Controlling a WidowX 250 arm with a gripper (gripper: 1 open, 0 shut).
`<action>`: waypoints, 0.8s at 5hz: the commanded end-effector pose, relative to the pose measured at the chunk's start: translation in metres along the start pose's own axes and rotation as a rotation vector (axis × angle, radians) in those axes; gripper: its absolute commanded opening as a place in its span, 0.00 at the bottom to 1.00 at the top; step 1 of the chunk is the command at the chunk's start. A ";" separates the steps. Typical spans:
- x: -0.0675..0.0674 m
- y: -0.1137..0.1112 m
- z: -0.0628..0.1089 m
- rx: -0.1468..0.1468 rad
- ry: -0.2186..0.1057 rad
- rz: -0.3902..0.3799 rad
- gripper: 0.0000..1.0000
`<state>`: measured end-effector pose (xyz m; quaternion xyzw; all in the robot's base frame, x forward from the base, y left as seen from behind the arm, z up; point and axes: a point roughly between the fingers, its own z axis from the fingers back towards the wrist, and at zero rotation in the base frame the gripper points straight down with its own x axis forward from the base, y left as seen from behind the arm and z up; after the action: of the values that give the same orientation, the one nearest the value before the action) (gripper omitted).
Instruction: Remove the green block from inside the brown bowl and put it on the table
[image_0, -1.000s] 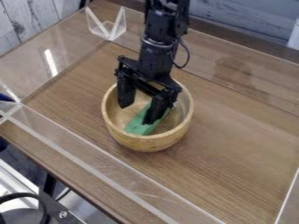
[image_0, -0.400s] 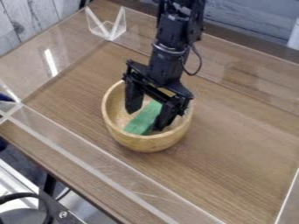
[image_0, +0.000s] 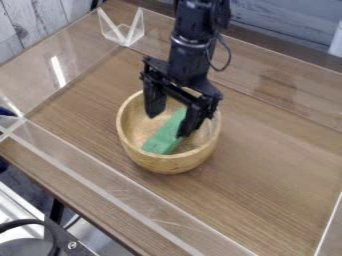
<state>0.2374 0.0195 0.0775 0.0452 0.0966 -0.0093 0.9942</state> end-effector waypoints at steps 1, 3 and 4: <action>0.008 0.005 0.009 -0.012 -0.085 0.004 1.00; 0.005 0.007 0.006 -0.054 -0.100 0.006 1.00; 0.004 0.009 0.001 -0.056 -0.089 0.019 1.00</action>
<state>0.2361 0.0250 0.0662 0.0154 0.0786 -0.0038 0.9968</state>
